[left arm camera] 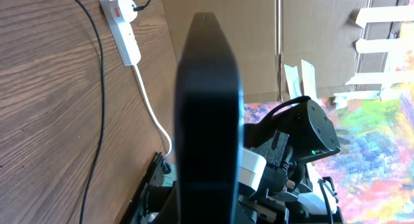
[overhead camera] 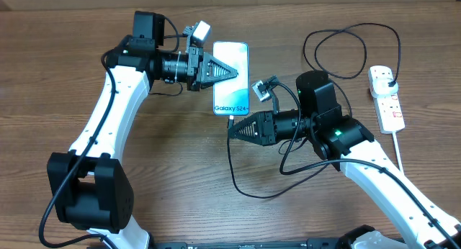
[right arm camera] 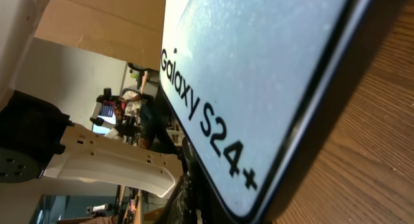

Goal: Plug charger to phone and switch on socket

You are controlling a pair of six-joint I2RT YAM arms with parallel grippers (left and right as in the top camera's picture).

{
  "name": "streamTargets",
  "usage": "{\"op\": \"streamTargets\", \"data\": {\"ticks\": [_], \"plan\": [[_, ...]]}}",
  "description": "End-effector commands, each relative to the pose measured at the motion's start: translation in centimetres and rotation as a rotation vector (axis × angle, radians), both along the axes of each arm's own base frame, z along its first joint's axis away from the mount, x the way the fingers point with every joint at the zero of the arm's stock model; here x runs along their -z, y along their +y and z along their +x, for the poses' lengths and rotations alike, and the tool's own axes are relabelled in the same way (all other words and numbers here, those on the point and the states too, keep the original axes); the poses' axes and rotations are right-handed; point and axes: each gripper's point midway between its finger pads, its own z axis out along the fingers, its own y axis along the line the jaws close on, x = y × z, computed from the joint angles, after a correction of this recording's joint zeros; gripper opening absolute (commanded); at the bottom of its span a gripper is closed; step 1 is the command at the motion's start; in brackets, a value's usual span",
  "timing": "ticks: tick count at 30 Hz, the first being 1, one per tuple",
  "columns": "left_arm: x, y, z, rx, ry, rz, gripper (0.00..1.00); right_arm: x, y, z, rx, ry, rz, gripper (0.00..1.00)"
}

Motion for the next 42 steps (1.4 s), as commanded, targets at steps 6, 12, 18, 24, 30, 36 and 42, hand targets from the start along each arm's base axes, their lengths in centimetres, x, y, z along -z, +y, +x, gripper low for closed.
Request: {"op": "streamTargets", "data": {"ticks": [6,12,18,24,30,36,42], "plan": [[-2.2,-0.3,-1.4,0.041,-0.005,-0.058,0.04,-0.8,0.0,0.2,-0.002,-0.014,0.013,0.04],[-2.2,-0.3,-1.4,0.042,-0.012,-0.059,0.04,-0.7,0.0,0.1,-0.002,-0.010,0.011,0.04],[-2.2,-0.3,-1.4,0.048,-0.054,-0.063,0.04,-0.7,0.0,0.1,0.000,-0.008,0.012,0.04],[-3.6,-0.2,-2.3,0.108,-0.144,-0.157,0.04,-0.9,0.1,0.3,0.006,0.004,0.018,0.04],[-3.8,-0.2,-2.5,0.117,-0.168,-0.172,0.04,-1.4,0.2,0.5,0.016,0.011,0.032,0.04],[-3.8,-0.2,-2.5,0.118,-0.178,-0.173,0.04,-1.8,0.1,0.9,0.026,-0.005,0.046,0.04],[-3.8,-0.2,-2.5,0.118,-0.177,-0.173,0.04,-1.8,-1.4,2.5,0.081,-0.003,0.046,0.04]]}}
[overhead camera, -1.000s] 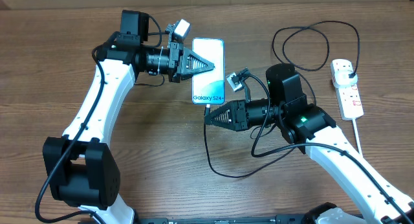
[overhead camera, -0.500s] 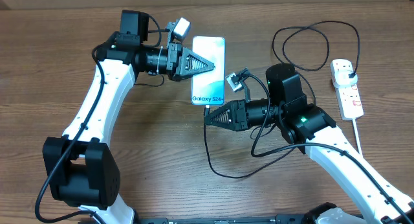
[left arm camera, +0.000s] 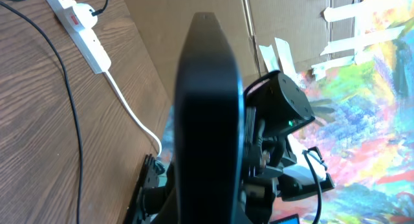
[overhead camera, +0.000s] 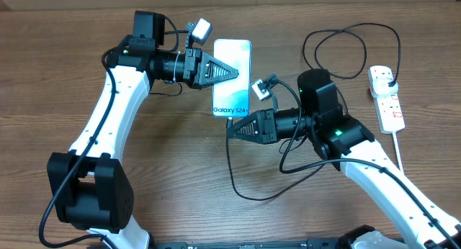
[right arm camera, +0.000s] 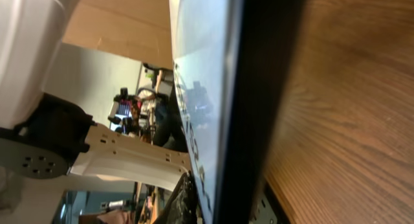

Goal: Plug charger to phone and switch on socket

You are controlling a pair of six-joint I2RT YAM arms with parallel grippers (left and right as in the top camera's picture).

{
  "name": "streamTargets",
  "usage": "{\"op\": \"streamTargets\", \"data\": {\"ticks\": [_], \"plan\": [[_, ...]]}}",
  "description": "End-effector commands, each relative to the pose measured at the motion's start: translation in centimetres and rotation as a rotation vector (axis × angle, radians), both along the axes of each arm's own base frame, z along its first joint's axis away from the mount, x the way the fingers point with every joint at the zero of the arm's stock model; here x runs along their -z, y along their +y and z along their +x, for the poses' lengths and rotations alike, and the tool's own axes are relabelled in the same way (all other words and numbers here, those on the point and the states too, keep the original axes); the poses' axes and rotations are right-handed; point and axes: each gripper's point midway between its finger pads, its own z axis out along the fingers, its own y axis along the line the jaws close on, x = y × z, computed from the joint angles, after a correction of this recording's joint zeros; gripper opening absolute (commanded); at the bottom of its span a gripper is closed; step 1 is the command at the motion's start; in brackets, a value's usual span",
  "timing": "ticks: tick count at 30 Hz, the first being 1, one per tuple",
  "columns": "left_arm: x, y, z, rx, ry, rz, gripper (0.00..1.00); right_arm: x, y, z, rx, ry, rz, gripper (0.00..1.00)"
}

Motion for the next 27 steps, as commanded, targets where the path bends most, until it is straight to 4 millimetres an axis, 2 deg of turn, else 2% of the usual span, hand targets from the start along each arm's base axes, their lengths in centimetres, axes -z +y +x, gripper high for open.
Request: {"op": "streamTargets", "data": {"ticks": [1,5,18,20,24,27], "plan": [[-2.0,-0.2,-1.4,0.040,-0.051,-0.055,0.04,-0.7,-1.7,2.6,0.094,-0.038,0.000,0.04],[-2.0,-0.2,-1.4,0.041,-0.050,-0.054,0.04,-0.8,-2.3,3.1,0.110,-0.037,0.005,0.04],[-1.3,-0.8,-1.5,0.035,-0.039,-0.018,0.04,-0.8,-2.2,3.0,0.103,-0.053,0.005,0.05],[-0.7,-0.8,-1.1,0.013,-0.045,0.017,0.04,-0.8,-2.2,2.9,0.096,-0.067,0.006,0.19],[0.3,-0.8,-0.5,-0.025,-0.050,0.077,0.04,-0.5,-2.3,2.8,0.089,-0.077,-0.003,0.37],[0.3,-0.8,-0.6,-0.022,-0.044,0.076,0.04,0.0,-2.4,2.5,0.073,-0.106,-0.019,0.60]]}}
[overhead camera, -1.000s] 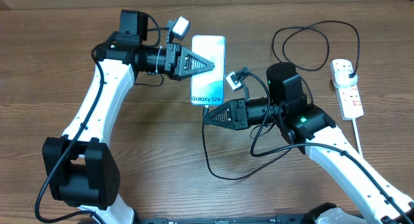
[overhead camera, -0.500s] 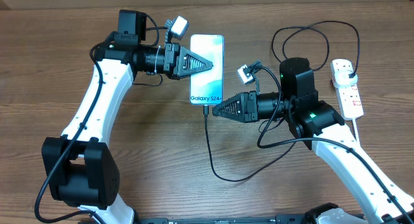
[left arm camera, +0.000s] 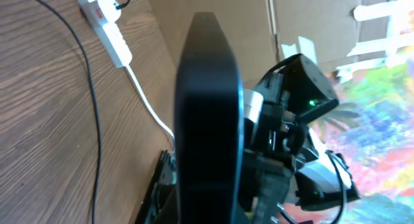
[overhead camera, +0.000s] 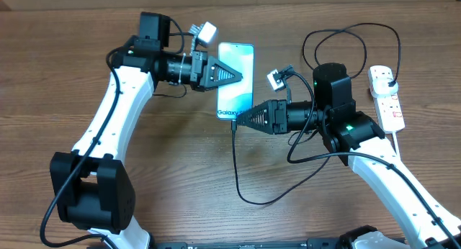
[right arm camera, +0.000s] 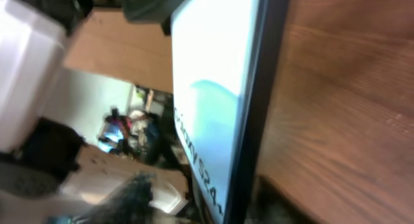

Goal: Plug charger to phone and switch on socket

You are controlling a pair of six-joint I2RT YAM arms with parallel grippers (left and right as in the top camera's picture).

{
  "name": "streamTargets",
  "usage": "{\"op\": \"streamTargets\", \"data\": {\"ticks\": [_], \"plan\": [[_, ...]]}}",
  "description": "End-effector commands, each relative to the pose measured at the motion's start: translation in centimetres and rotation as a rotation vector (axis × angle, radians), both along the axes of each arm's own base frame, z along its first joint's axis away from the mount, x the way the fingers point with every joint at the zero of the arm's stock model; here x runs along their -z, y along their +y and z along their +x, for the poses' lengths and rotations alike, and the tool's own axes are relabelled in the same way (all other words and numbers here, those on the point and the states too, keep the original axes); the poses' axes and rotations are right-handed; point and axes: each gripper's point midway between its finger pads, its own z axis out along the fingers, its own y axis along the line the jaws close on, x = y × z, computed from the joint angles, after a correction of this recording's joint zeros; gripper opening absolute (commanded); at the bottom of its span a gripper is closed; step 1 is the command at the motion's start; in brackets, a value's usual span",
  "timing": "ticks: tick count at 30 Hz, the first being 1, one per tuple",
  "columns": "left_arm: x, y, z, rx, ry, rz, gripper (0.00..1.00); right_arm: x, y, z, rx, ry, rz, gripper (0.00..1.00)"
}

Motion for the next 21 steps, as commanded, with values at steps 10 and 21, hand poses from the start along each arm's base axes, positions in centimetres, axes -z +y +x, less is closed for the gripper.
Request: {"op": "streamTargets", "data": {"ticks": [10,21], "plan": [[-0.7,-0.9,-2.7,0.054,-0.014,0.003,0.06,0.2,-0.4,0.5,-0.006,-0.142,-0.036,0.83],[-0.7,-3.1,-4.3,0.121,-0.032,-0.002,0.05,0.5,-0.3,0.2,-0.013,-0.118,-0.043,0.61]]}}
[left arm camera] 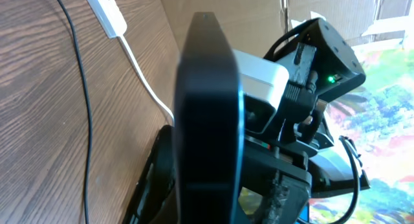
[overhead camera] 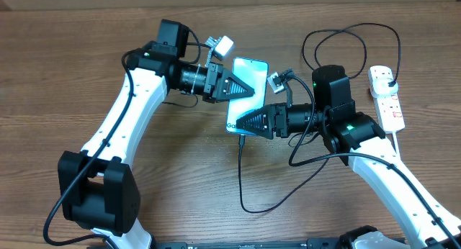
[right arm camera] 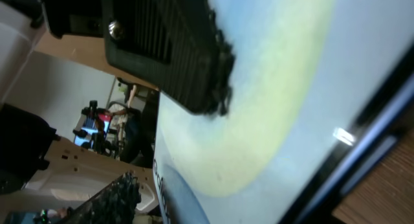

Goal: Plug charger to phone and switch on socket

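The phone (overhead camera: 258, 70) is held off the table, screen up, with my left gripper (overhead camera: 252, 91) shut on its side. In the left wrist view the phone (left arm camera: 207, 107) stands edge-on between the jaws. My right gripper (overhead camera: 238, 124) lies over the phone's lower end, closed to a point. The black charger cable (overhead camera: 242, 177) trails down from there; the plug itself is hidden. The phone's lit screen (right arm camera: 272, 107) fills the right wrist view. The white socket strip (overhead camera: 385, 98) lies at the far right.
The cable makes a loose loop (overhead camera: 346, 47) at the back right and runs to a plug in the strip. The strip's white lead (overhead camera: 398, 152) runs toward the front. The strip (left arm camera: 108, 13) also shows in the left wrist view. Brown wooden table (overhead camera: 86, 170) all round.
My left arm has carried the phone to the right and a little nearer. The phone's lower end now lies under my right gripper's tip, which has hardly moved.
At first my left gripper held the phone left of centre, with my right gripper's tip and the cable at its bottom edge. Then the phone was tilted. Later both grippers stood further right, and now the phone is further right again.
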You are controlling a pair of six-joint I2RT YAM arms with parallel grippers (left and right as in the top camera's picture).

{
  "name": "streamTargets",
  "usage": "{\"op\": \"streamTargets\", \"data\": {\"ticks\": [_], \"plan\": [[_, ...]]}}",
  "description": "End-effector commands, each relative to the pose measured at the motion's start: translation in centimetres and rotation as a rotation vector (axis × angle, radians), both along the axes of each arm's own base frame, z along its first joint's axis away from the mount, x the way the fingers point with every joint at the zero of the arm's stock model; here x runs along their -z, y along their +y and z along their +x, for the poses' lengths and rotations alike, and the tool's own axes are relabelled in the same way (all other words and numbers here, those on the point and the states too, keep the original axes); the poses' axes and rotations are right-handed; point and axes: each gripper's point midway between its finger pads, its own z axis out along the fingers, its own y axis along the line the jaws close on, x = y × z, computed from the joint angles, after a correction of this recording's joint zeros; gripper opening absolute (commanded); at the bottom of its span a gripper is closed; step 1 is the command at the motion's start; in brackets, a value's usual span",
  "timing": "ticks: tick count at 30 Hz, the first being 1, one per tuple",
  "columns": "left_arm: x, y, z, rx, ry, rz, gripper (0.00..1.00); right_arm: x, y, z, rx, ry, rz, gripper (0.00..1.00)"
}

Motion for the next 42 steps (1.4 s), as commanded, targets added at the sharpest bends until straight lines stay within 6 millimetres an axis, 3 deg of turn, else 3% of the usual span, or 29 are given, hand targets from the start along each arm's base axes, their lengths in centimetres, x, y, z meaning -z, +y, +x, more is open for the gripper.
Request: {"op": "streamTargets", "data": {"ticks": [1,5,10,16,42], "plan": [[-1.80,-0.56,-1.26,0.039,-0.061,-0.047,0.05,-0.41,-0.02,0.19,0.003,-0.020,-0.002,0.59],[-1.77,-0.65,-1.32,0.041,-0.061,-0.045,0.04,-0.41,-0.02,0.19,0.004,-0.020,-0.002,0.59],[-1.76,-0.65,-1.32,0.040,-0.061,-0.045,0.04,-0.41,-0.03,0.21,0.004,-0.020,-0.002,0.82],[-1.42,-0.64,-1.17,0.032,-0.064,-0.025,0.04,-0.40,-0.03,0.21,0.004,-0.020,-0.002,1.00],[-1.45,-0.63,-1.25,0.033,-0.058,-0.027,0.04,-0.16,-0.14,0.56,0.025,-0.024,-0.017,1.00]]}}
